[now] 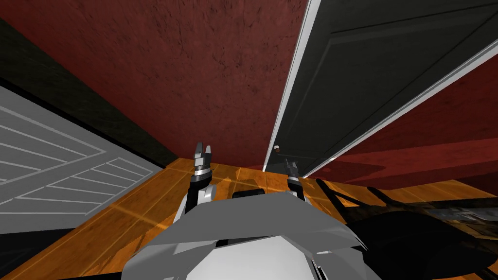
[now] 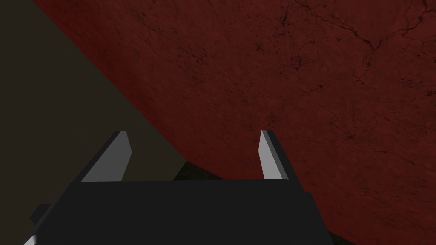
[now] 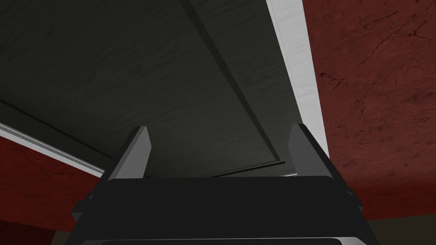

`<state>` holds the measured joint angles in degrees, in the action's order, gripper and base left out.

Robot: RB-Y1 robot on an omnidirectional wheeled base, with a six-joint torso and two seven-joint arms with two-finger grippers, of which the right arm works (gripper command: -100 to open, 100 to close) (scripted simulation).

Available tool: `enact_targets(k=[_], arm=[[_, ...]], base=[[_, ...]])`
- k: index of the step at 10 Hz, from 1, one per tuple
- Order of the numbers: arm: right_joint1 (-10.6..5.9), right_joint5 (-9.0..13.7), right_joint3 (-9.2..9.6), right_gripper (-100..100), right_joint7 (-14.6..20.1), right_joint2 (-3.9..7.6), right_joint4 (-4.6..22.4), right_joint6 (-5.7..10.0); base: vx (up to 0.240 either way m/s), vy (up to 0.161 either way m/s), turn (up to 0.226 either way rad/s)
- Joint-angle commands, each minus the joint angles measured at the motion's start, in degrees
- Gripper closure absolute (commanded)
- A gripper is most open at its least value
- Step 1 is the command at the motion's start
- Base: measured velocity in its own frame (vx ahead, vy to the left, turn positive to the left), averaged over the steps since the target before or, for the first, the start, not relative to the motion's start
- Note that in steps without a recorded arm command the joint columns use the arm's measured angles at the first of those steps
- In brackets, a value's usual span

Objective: Pull the door open

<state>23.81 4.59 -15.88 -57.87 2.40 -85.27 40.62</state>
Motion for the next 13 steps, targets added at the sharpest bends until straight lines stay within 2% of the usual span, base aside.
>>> enact_targets(k=[1,2,3,6,7,13], arm=[[-0.5,-0.01,-0.91,-100,-2.86,-0.21,2.57,0.51],[-0.63,-0.04,-1.46,-100,-4.44,-0.42,4.03,0.83],[-0.63,-0.04,-1.46,-100,-5.01,-0.42,4.03,0.83],[-1.02,-0.11,-3.02,-100,-10.25,-1.15,8.18,1.71],[-1.02,-0.11,-3.02,-100,-10.4,-1.15,8.18,1.71],[-1.68,-0.23,-5.68,-100,-19.62,-2.81,15.28,3.22]], base=[[0.048,-0.07,0.183],[0.046,-0.078,0.197],[0.031,-0.067,0.083],[0.03,-0.067,0.18],[0.022,-0.054,0.059],[0.025,-0.076,0.179]])
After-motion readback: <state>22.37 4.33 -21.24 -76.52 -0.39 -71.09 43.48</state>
